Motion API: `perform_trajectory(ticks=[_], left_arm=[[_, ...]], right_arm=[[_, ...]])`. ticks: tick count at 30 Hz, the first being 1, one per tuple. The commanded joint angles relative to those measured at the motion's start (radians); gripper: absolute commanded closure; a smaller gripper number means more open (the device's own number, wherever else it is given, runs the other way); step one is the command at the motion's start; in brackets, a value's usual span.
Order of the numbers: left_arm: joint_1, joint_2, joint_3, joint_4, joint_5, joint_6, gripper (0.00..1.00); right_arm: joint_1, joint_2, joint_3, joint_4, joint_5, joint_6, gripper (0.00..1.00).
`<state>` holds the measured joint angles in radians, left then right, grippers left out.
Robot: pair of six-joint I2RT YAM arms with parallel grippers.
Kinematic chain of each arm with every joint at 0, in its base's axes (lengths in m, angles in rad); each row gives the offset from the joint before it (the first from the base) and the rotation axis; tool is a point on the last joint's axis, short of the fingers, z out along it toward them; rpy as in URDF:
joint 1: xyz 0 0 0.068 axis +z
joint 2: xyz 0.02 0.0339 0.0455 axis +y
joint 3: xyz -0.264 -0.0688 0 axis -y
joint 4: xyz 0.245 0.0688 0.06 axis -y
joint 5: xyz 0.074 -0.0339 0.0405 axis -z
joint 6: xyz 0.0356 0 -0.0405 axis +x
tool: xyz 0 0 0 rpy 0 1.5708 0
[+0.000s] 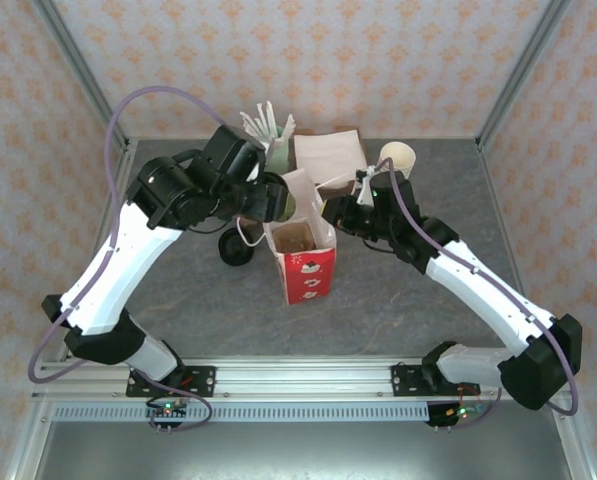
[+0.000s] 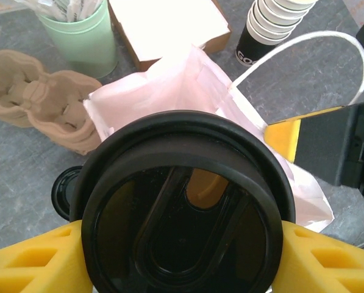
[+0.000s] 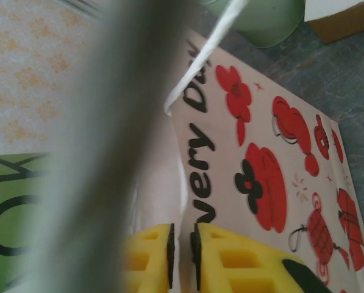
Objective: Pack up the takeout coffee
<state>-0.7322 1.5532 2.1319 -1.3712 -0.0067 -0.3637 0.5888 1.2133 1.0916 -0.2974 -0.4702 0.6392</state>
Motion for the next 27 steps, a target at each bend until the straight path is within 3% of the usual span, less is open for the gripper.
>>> perform_trajectory(ticks=[1,4,8,11,16,22,27], left_arm=[[0.001,0.024,0.044,0.012,0.012,0.026,0.39],[0.002,0.059,0.077,-0.008,0.008,0.033,0.39],[0.002,0.107,0.121,-0.029,0.029,0.034,0.39],[0.005,0.124,0.126,-0.033,0.021,0.043,0.39],[0.011,0.173,0.132,-0.028,0.034,0.048,0.39],[0.014,0.270,0.189,-0.090,0.032,0.058,0.39],[0.023,0.401,0.373,-0.238,0.012,0.061,0.39]], right_arm=[[0.007,-0.024,-0.010,0.018,0.043,0.001,0.66],[0.005,-0.056,0.022,-0.055,0.086,-0.046,0.47],[-0.006,-0.064,0.070,-0.142,0.109,-0.127,0.39],[-0.050,-0.069,0.090,-0.181,0.084,-0.180,0.37],[-0.197,-0.045,0.122,-0.188,-0.162,-0.265,0.36],[-0.204,0.067,0.220,-0.281,-0.369,-0.404,0.38],[-0.202,0.133,0.295,-0.370,-0.423,-0.471,0.37]])
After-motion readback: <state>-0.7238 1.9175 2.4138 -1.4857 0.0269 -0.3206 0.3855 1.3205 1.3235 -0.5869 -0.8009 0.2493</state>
